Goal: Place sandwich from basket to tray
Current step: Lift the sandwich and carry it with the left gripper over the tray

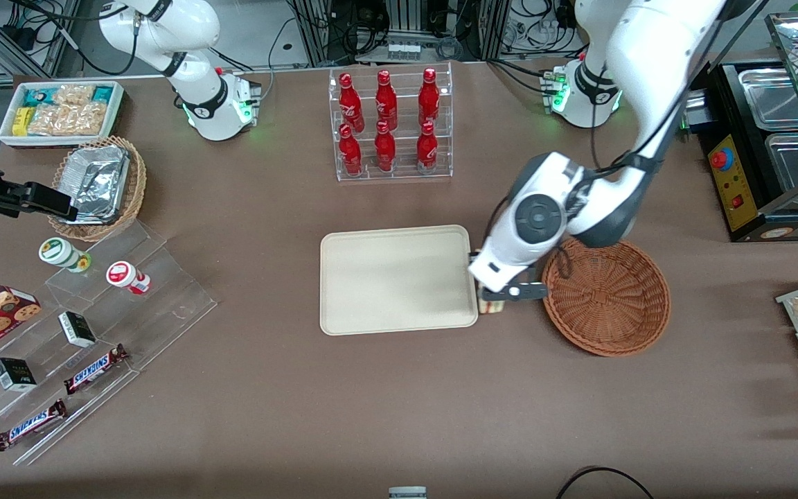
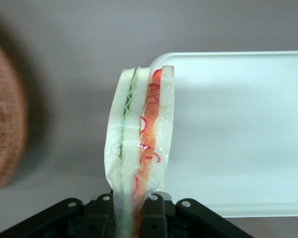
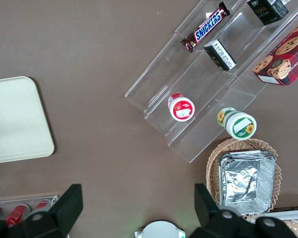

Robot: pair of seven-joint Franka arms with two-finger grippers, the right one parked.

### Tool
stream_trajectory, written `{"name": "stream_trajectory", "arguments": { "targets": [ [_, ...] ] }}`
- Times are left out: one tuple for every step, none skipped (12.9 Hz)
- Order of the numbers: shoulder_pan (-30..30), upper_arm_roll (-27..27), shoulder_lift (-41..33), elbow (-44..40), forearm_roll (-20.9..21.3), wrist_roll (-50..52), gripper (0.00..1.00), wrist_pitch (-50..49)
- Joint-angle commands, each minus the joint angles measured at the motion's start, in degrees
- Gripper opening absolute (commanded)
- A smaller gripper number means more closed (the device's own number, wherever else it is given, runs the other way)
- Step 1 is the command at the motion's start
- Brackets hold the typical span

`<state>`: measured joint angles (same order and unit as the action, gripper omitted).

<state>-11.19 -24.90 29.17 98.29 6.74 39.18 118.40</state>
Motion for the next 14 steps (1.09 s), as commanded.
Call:
{"name": "stream_trajectory", "arguments": {
  "targets": [
    [-5.06, 0.2, 5.62, -8.1, 1.44, 4.75, 0.0, -1.24],
    [-6.9, 0.2, 7.03, -9.86, 1.44, 6.68, 0.0, -1.24],
    [-8.57, 0.38, 8.35, -11.53, 1.44, 8.35, 0.0, -1.33],
    [-10.24, 0.47, 9.58, -13.63, 1.44, 10.11, 0.0, -1.51],
    [-11.74, 0.47, 10.89, -15.22, 1.87, 12.21, 0.0, -1.51],
    [-13.41, 0.47, 12.82, -17.33, 4.57, 15.63, 0.0, -1.6],
    [-15.16, 0.47, 14.67, -19.0, 7.38, 18.79, 0.0, -1.68],
    [-16.4, 0.47, 16.17, -20.41, 9.24, 21.09, 0.0, -1.77],
    [-17.02, 0.47, 17.14, -21.47, 9.52, 21.81, 0.0, -2.03],
    [-17.55, 0.47, 18.11, -22.87, 9.52, 21.99, 0.0, -2.82],
    [-18.08, 0.47, 19.07, -24.19, 9.52, 22.25, 0.0, -3.87],
    [-18.34, 0.47, 19.86, -25.07, 9.61, 22.86, 0.0, -4.32],
    [-18.35, 0.47, 20.31, -25.34, 9.78, 23.13, 0.0, -4.32],
    [-18.35, 0.47, 20.83, -25.78, 9.7, 23.48, 0.0, -4.32]
  ]
}}
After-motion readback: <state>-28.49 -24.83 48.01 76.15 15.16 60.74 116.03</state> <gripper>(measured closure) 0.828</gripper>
